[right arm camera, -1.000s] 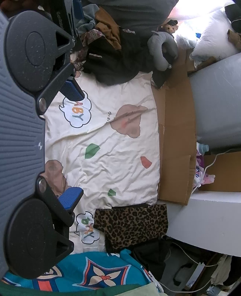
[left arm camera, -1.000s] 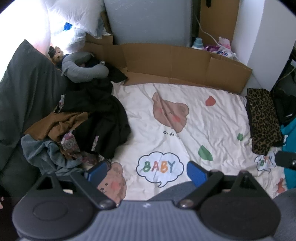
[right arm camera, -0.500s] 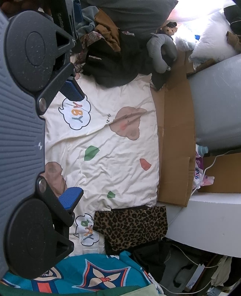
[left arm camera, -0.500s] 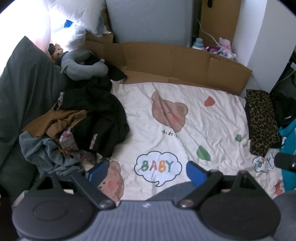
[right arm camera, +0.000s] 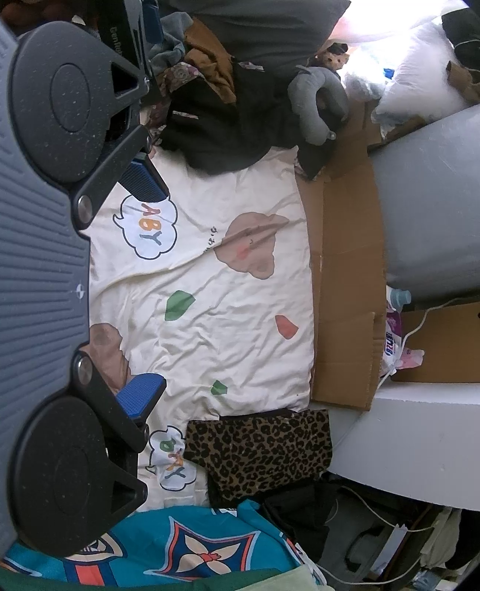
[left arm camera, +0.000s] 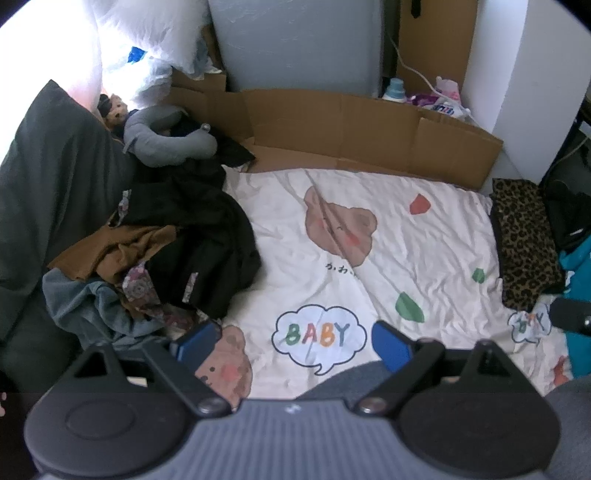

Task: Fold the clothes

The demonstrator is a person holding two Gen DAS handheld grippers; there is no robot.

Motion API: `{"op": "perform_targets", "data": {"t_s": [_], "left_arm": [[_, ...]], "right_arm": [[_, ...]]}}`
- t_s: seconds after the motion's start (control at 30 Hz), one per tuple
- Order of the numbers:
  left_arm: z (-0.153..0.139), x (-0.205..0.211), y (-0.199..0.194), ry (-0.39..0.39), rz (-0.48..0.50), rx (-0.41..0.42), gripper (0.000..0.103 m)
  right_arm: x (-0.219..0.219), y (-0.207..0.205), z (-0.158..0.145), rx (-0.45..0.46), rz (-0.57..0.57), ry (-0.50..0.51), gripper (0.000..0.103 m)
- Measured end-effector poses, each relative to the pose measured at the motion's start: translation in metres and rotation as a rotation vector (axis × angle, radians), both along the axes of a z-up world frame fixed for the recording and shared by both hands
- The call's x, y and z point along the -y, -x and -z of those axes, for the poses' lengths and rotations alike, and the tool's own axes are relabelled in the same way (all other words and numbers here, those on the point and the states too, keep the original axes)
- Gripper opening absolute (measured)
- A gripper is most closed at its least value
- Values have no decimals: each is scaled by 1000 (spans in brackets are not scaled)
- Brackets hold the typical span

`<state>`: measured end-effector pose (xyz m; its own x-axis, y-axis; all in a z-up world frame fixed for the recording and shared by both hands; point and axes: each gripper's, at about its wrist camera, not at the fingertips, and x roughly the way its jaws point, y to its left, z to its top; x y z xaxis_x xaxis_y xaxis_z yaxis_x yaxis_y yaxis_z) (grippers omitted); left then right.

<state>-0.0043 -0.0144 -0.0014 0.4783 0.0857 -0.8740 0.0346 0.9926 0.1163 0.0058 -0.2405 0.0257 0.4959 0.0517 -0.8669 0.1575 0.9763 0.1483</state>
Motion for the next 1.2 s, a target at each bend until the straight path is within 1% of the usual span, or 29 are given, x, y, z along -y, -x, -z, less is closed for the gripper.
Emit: {"op": "perform_targets", "data": {"t_s": [0.07, 0.13, 0.27, 0.33, 0.47, 0.57, 0.73, 0.87, 1.03, 1.2], "left_arm": [[0, 0, 0, 0, 5, -1, 93], [-1, -2, 0, 16, 13, -1, 93], [-5, -14, 3, 96, 0, 24, 93], [-5, -17, 2, 109, -2, 12, 92], [-7, -26, -1, 136, -19, -4, 85], [-12, -39, -2, 159, -38, 0, 85], [-21, -66, -6, 172, -68, 10, 85], [-23, -91, -11, 181, -105, 11, 85], [-21, -122, -14, 180, -155, 15, 85], [-14, -153, -16, 196, -228, 5, 84]], "right_arm": [[1, -1, 0, 2, -1, 5, 102], [0, -1, -1, 1, -2, 13, 102], [-1, -1, -1, 3, 3, 28, 102], [-2, 0, -3, 8, 3, 36, 102], [-2, 3, -9, 30, 0, 60, 102], [3, 6, -17, 67, 19, 18, 102], [7, 11, -30, 146, 42, -52, 102], [2, 11, -36, 197, 32, -71, 102], [4, 10, -32, 234, 52, -106, 102], [8, 12, -22, 244, 78, -128, 102]]}}
